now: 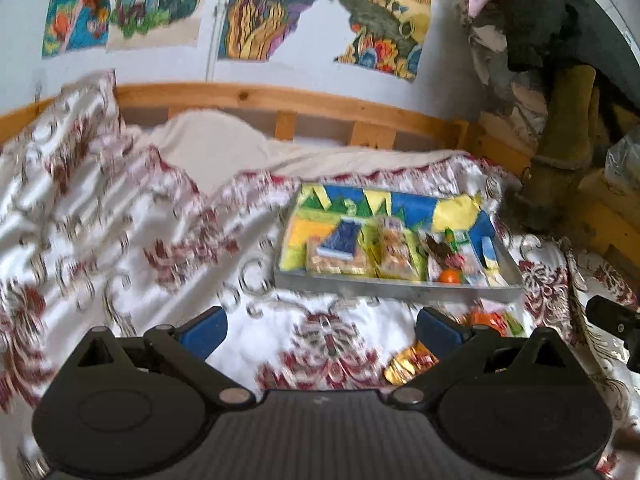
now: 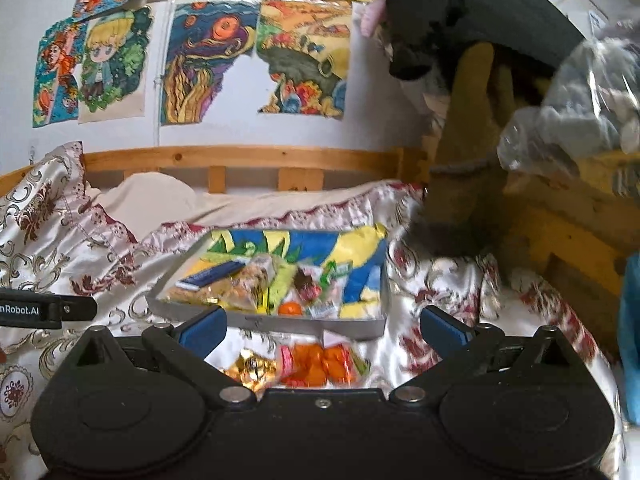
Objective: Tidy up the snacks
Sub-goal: 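Pull both tools back from the tray toward the remaining snack packs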
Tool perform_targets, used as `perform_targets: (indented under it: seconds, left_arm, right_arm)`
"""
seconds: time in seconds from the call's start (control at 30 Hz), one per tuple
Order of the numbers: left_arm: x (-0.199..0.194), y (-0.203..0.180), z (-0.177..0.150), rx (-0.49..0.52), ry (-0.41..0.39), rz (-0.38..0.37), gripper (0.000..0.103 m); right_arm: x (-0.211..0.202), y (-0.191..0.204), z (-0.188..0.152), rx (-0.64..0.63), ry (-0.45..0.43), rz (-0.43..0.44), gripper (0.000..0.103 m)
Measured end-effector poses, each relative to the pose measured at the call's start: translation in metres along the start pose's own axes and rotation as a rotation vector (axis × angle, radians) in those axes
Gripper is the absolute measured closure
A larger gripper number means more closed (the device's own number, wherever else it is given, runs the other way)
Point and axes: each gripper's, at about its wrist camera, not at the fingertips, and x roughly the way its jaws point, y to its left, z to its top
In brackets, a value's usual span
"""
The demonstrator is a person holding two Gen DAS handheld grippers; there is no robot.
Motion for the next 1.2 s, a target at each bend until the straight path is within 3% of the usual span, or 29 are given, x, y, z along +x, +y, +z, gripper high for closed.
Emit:
perform_targets:
  seconds: [0.37, 0.77, 1.2]
  left_arm:
    - [0.012, -0.018, -0.024, 0.082, 0.094, 0.032, 0.0]
    - [0.033, -0.021, -0.039, 0.127, 0.16, 0.046, 0.0]
    - [0.043, -0.023, -0.046, 0.148, 0.194, 0.022, 0.0]
  right_arm:
    - [0.01, -0.01, -0.029, 0.025, 0.156, -0.027, 0.001]
    - [0.026, -0.012, -0.051, 0.047, 0.241, -0.013, 0.001]
    - [0.036, -0.014, -0.053, 0.055, 0.25, -0.013, 0.001]
